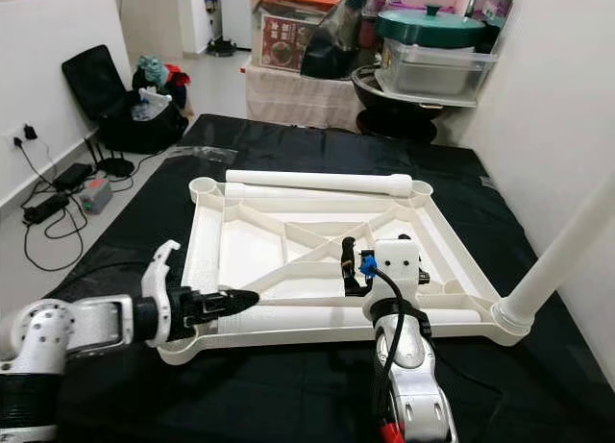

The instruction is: Building children table

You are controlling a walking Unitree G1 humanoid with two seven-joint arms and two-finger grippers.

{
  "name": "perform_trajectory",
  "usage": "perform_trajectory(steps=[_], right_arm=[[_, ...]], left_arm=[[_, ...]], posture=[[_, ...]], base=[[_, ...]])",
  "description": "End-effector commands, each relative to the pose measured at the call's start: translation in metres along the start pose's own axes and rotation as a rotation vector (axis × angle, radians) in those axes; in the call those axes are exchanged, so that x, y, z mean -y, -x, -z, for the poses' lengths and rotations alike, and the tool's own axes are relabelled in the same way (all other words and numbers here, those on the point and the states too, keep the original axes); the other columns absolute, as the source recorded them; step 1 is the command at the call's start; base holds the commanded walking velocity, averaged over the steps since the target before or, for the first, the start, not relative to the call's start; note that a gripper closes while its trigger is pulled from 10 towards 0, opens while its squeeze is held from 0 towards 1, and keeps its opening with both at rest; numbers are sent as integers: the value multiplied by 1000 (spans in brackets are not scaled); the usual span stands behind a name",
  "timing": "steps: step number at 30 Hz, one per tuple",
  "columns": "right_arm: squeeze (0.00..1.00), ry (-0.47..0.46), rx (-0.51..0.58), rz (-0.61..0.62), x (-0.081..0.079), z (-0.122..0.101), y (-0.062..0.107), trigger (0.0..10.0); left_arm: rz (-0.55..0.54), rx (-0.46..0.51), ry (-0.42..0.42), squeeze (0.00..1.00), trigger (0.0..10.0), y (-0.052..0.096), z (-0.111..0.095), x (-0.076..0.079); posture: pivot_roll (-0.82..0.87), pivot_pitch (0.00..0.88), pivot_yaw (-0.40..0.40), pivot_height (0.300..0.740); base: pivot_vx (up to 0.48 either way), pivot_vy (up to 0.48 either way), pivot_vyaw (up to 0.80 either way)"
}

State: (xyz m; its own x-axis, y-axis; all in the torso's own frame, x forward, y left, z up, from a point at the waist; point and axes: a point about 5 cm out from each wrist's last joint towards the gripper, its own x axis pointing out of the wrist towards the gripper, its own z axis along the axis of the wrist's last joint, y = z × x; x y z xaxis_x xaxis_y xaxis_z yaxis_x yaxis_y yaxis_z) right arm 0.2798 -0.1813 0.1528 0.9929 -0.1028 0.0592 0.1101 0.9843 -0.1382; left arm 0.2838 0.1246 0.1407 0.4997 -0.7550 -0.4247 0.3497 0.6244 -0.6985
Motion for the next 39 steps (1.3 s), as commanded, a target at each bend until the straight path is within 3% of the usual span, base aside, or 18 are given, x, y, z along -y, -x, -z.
perform_trajectory(steps=[1,13,27,32,39], right_arm=[[0,7,-19,6,-1,4,0,10000],[0,7,-28,5,-1,6,2,10000],[0,21,-31,3,-1,8,3,10000],[0,23,-28,16,1,7,3,10000],[0,3,-1,109,12,3,2,10000]], left_arm=[[28,-11,-17,0,10000,-5,-2,6],[5,-45,26,0,10000,-14,8,-1],[-20,47,142,0,10000,-26,-5,-16],[-1,55,138,0,10000,-27,-8,-13],[83,90,114,0,10000,-23,-16,1]], posture=[[14,0,-62,740],[5,0,-57,740],[-2,0,-62,740],[-7,0,-60,740],[-1,0,-65,740]], base=[[0,0,0],[0,0,0],[0,0,0],[0,0,0],[0,0,0]])
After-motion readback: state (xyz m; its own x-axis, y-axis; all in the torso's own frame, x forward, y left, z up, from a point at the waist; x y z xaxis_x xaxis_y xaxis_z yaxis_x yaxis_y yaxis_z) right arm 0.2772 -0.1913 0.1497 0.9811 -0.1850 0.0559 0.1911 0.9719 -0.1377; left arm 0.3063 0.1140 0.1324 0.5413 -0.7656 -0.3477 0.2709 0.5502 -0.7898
